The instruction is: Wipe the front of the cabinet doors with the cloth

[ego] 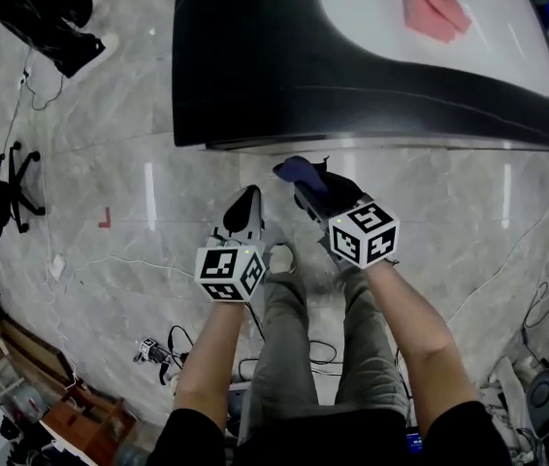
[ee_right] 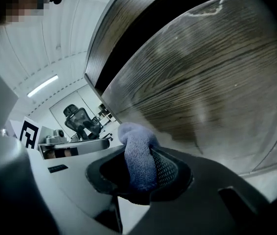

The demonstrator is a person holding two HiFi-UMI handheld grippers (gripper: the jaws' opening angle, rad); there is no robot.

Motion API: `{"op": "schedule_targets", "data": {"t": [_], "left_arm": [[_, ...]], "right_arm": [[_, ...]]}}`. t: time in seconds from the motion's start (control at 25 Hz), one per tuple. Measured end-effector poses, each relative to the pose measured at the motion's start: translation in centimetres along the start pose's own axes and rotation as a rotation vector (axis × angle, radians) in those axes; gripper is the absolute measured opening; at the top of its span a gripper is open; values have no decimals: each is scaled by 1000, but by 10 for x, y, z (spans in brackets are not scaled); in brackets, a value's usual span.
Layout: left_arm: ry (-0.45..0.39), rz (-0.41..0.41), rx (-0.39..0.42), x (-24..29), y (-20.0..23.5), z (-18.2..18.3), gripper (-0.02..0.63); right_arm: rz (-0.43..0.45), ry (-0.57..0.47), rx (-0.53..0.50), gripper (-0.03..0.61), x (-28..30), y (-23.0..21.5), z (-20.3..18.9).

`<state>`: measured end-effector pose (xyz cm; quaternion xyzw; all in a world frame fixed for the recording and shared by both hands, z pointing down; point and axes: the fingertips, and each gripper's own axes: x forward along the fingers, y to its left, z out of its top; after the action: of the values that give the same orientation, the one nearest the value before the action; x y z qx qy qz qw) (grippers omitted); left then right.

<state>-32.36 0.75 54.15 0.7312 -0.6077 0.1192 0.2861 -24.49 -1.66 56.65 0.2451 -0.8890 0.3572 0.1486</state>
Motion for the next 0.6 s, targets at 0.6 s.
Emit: {"op": "schedule_targets", "data": {"t": [0.6], "left_arm": [[4, -33, 38, 1, 15, 5, -6]], "right_arm": [[-15, 37, -105, 120, 35, -1, 5]]}}
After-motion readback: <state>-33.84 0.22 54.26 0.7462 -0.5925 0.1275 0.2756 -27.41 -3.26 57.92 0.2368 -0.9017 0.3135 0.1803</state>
